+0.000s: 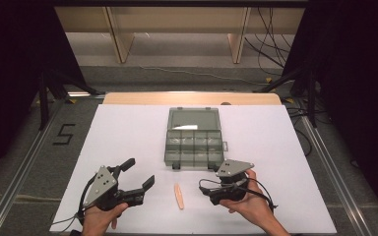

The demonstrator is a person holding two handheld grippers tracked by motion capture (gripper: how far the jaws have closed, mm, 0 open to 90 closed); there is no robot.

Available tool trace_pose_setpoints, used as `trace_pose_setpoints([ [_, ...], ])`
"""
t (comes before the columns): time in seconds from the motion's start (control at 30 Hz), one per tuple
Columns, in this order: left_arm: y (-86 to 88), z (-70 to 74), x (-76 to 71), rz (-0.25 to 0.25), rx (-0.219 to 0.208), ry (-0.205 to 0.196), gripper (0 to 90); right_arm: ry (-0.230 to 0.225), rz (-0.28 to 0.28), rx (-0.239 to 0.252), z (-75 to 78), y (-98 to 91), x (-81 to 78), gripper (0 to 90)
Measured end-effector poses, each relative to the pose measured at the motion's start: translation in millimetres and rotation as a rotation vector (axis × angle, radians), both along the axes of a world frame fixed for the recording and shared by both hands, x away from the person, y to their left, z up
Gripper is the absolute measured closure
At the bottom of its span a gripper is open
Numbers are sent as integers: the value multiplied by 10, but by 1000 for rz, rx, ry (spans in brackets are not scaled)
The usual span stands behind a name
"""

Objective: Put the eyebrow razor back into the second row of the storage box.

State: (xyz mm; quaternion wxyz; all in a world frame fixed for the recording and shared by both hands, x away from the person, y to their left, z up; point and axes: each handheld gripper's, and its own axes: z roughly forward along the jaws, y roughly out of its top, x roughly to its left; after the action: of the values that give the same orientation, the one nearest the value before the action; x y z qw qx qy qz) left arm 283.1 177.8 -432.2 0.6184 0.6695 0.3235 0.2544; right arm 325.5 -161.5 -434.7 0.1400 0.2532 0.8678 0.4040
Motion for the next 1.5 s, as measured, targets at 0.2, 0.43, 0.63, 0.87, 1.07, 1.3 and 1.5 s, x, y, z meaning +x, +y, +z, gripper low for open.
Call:
trace_pose_setpoints([
  [0.2,1,1,-3,4,0,3,155,20,27,-45,23,160,41,243],
  [0.43,7,2,-6,12,-6,6,155,51,93,-115,-2,452,80,250],
  [0.63,4,3,-8,11,-5,5,155,72,108,-143,-43,586,98,252],
  [0.87,17,5,-3,22,-8,4,156,90,119,-182,-87,722,117,243],
  [1.07,19,7,-4,24,-6,1,156,111,151,-223,-149,859,130,251],
  [1.3,24,8,-2,29,-9,0,156,139,168,-264,-232,959,177,257],
  [1.5,24,5,16,16,-14,-20,155,159,169,-294,-281,1024,200,259],
])
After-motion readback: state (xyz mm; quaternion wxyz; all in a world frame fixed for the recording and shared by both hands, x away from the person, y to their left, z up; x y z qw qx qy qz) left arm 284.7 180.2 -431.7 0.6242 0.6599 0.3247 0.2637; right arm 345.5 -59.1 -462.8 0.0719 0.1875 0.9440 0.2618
